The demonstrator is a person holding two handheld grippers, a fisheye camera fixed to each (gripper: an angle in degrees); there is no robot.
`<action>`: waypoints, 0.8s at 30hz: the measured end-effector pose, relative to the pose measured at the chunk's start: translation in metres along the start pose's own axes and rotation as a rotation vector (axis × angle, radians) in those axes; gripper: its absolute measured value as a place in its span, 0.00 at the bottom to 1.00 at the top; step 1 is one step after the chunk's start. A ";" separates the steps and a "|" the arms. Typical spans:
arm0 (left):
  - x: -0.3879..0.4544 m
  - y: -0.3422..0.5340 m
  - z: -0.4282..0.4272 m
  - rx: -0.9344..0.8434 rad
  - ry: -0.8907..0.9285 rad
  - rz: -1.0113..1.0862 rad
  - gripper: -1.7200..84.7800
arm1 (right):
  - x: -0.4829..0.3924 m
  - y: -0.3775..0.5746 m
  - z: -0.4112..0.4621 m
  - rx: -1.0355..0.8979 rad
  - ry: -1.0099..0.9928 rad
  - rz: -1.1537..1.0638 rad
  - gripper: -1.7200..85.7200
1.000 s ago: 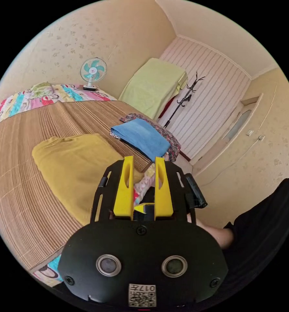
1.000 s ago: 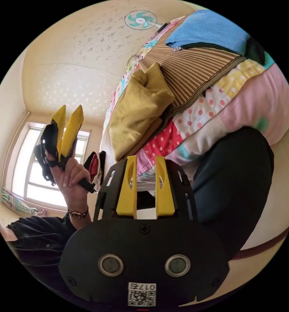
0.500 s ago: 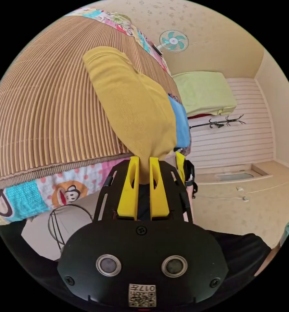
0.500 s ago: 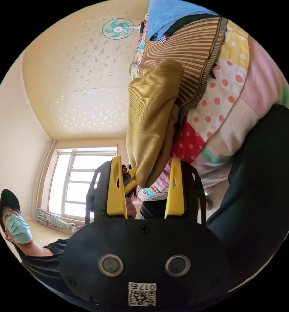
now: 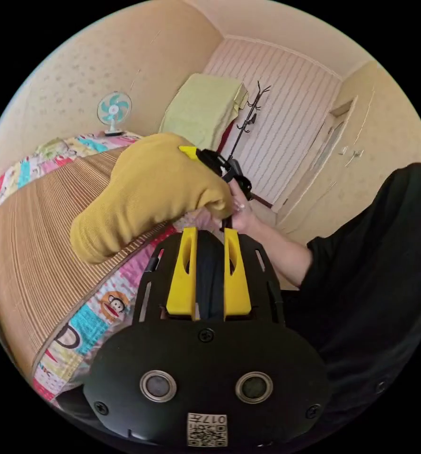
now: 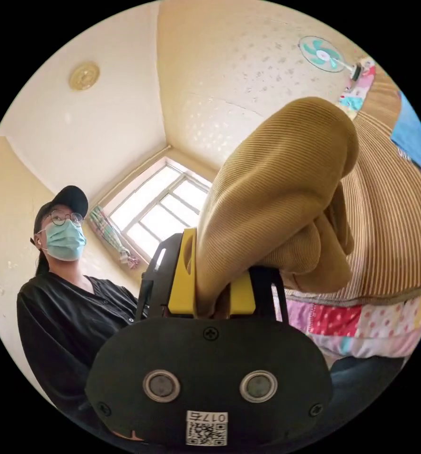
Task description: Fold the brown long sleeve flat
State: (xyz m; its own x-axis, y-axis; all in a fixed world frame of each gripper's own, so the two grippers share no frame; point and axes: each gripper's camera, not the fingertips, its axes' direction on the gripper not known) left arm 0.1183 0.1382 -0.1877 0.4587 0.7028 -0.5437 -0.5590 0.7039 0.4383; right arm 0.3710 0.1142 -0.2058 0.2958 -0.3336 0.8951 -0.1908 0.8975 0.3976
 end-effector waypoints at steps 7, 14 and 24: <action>0.003 0.028 -0.017 0.028 -0.017 -0.053 0.13 | 0.035 -0.064 -0.110 0.234 0.412 0.098 0.11; -0.057 0.084 -0.087 0.113 -0.216 -0.301 0.13 | 0.049 0.070 -0.194 0.451 0.902 0.513 0.08; -0.174 0.204 -0.381 0.463 -1.274 -0.738 0.16 | -0.036 0.153 -0.088 0.208 0.891 0.300 0.03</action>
